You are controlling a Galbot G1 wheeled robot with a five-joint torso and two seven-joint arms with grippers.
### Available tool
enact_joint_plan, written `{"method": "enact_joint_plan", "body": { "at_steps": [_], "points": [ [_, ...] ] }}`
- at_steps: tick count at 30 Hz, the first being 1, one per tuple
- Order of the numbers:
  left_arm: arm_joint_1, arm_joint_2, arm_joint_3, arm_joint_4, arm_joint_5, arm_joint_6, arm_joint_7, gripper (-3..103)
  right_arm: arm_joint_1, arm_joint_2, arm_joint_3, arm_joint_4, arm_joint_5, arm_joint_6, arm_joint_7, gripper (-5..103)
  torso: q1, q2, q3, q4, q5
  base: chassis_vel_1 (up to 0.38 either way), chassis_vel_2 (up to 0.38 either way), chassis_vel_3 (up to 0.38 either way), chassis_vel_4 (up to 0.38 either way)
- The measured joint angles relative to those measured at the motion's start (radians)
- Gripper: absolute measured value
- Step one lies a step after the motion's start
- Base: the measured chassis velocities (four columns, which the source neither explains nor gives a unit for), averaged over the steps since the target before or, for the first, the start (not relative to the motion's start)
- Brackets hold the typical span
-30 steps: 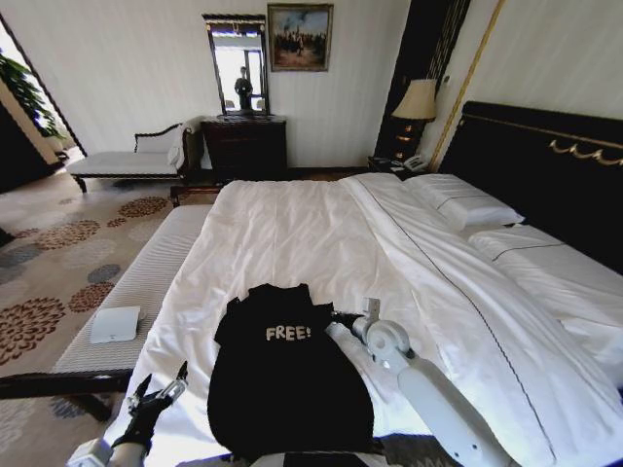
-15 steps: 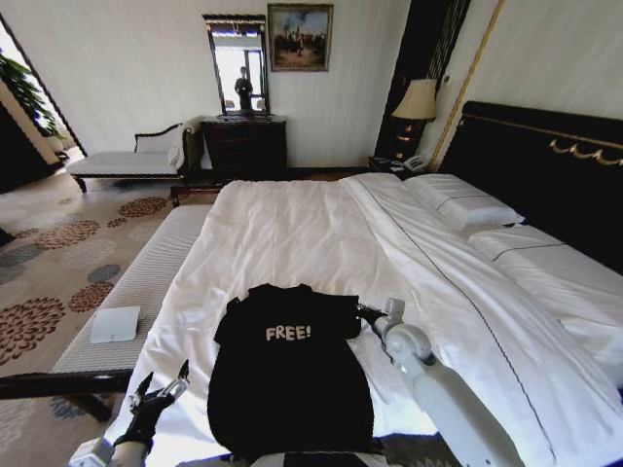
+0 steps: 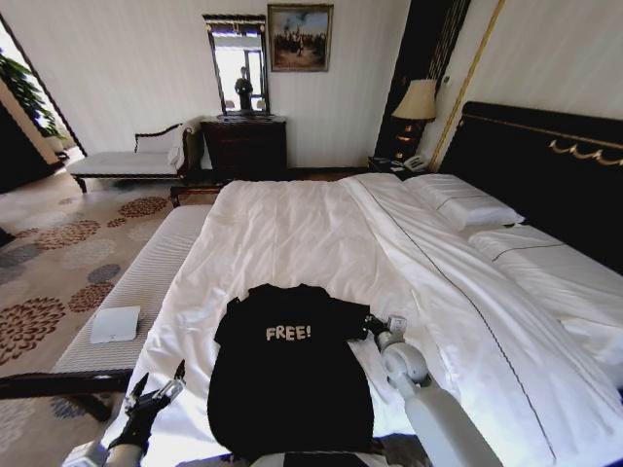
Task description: Fold the clothes on the bed.
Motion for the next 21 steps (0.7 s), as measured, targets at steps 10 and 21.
{"method": "enact_joint_plan", "body": {
  "at_steps": [10,21],
  "points": [
    [0.005,0.0,-0.002,0.007,-0.003,-0.002,0.0,100,-0.024,0.043,0.03,0.009,-0.071,0.033,0.021,0,0.0,0.0,0.0,0.0,0.0001,0.0,0.0,0.0,0.0],
    [-0.003,-0.003,0.005,0.015,0.004,0.002,-0.003,100,-0.019,0.045,0.036,-0.01,-0.126,0.052,0.019,0,0.0,0.0,0.0,0.0,0.0001,0.0,0.0,0.0,0.0]
  ]
}}
